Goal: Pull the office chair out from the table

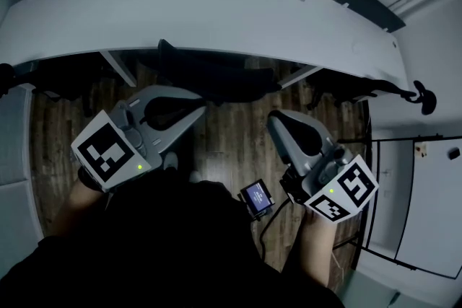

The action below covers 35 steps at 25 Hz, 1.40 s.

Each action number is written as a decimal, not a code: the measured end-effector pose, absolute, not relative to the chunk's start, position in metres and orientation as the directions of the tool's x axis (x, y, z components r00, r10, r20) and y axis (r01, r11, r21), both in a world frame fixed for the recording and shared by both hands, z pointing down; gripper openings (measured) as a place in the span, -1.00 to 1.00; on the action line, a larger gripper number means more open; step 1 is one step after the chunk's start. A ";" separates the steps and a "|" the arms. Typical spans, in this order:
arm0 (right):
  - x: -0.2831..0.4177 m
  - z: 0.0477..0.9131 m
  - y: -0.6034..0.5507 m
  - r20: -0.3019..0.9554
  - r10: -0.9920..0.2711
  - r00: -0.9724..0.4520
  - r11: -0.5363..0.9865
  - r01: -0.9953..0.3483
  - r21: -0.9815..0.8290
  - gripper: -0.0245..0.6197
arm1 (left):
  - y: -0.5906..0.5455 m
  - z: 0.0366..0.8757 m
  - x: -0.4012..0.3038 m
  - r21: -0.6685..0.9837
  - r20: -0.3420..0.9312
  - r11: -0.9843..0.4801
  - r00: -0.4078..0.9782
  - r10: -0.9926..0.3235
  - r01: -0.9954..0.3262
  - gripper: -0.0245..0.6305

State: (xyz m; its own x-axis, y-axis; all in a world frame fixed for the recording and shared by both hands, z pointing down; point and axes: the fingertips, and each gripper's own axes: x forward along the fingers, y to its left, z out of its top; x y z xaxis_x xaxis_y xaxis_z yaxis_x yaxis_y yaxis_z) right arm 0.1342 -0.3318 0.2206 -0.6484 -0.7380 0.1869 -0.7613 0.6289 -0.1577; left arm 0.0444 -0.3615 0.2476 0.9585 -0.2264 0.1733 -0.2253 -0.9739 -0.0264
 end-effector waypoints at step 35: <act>0.125 0.305 -0.405 0.492 -0.673 -0.552 0.700 -0.690 0.183 -0.49 | -0.422 0.332 0.066 -0.527 0.546 -0.849 0.782 -0.300 0.041 -0.11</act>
State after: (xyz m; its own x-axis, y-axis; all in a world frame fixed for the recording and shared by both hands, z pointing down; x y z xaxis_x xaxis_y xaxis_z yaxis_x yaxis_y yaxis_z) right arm 0.1253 -0.4054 0.3047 -0.5519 -0.6730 0.4924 -0.6902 0.7001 0.1832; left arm 0.0664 -0.4217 0.3320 0.7824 -0.3004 0.5456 0.0412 -0.8492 -0.5265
